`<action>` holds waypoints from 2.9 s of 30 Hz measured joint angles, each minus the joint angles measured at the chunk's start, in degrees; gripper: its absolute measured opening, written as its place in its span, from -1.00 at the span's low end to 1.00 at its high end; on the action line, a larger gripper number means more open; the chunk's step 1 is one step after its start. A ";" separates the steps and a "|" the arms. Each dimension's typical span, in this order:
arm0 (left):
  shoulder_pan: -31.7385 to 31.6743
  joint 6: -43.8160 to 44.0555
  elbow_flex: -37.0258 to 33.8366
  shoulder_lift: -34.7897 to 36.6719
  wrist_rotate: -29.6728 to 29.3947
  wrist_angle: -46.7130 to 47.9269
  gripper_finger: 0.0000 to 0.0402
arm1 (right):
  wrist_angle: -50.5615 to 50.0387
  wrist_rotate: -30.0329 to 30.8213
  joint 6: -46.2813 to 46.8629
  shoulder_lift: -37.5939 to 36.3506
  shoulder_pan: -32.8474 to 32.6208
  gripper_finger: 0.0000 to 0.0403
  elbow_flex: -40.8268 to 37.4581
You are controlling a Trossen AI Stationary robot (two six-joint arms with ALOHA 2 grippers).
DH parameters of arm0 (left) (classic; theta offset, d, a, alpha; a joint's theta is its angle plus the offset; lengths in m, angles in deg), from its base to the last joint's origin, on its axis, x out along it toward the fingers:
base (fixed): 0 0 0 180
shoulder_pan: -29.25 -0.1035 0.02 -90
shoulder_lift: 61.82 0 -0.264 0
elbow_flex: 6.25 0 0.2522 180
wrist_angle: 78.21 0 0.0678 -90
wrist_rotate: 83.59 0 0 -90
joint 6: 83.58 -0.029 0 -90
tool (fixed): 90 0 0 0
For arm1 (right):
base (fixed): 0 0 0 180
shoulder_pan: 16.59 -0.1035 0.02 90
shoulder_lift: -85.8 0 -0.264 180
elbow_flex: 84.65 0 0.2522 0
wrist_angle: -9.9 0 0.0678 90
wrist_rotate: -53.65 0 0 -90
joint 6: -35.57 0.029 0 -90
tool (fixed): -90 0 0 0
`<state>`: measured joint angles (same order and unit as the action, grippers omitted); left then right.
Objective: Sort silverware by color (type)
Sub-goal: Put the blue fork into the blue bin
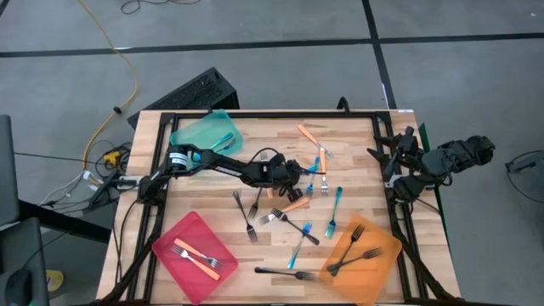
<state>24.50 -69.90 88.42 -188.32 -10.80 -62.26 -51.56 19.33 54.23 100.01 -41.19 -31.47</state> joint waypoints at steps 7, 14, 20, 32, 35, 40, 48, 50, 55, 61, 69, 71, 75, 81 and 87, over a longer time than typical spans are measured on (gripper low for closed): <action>0.72 -1.65 0.00 2.19 -2.29 1.20 -1.00 | 0.00 -0.02 -0.01 0.00 0.01 0.20 0.00; 0.71 -1.95 0.15 5.46 -2.91 1.52 -1.00 | -0.02 -0.07 -0.02 0.00 0.02 0.20 0.00; 1.57 -2.66 0.15 7.16 -3.06 3.23 -1.00 | 0.00 -0.07 -0.01 -0.01 0.01 0.20 0.00; 4.49 -0.81 0.15 11.69 -4.45 12.74 -1.00 | -0.04 -0.13 0.00 0.00 0.00 0.20 0.02; 4.92 -0.74 0.11 12.83 -4.60 14.27 -1.00 | -0.05 -0.13 0.00 0.00 0.01 0.20 0.00; 6.98 -0.55 0.11 14.80 -2.90 16.69 -1.00 | -0.04 -0.13 0.00 0.00 0.02 0.20 0.02; 11.27 1.79 0.11 21.26 -2.75 24.18 -1.00 | -0.07 -0.13 0.00 -0.02 0.01 0.20 0.02; 12.75 2.73 0.11 23.02 -3.47 26.87 -1.00 | -0.07 -0.13 0.00 0.00 0.00 0.20 0.02; 15.12 7.42 0.09 27.04 -6.47 37.24 -1.00 | -0.07 -0.13 0.00 -0.02 0.01 0.20 0.02; 18.28 17.33 -6.11 34.04 -7.11 41.00 -1.00 | -0.07 -0.13 0.00 0.00 0.00 0.20 0.02; 23.05 37.99 -19.09 46.76 -9.56 46.23 -1.00 | -0.07 -0.13 -0.02 -0.02 0.01 0.20 0.01; 23.95 43.13 -22.51 50.04 -10.52 47.61 -1.00 | -0.07 -0.13 -0.02 0.00 0.00 0.20 0.00; 24.29 51.00 -28.70 55.89 -14.64 49.64 -1.00 | -0.07 -0.11 -0.02 -0.01 0.01 0.20 0.01; 20.44 52.76 -34.28 61.09 -19.64 49.83 -1.00 | -0.08 -0.09 0.00 0.00 0.00 0.20 0.01; 13.92 45.02 -34.91 61.46 -21.27 49.35 -1.00 | -0.07 -0.03 0.00 -0.01 0.00 0.20 0.02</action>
<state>38.42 -24.88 53.51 -126.86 -32.08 -12.90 -51.63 19.30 54.23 100.01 -41.19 -31.45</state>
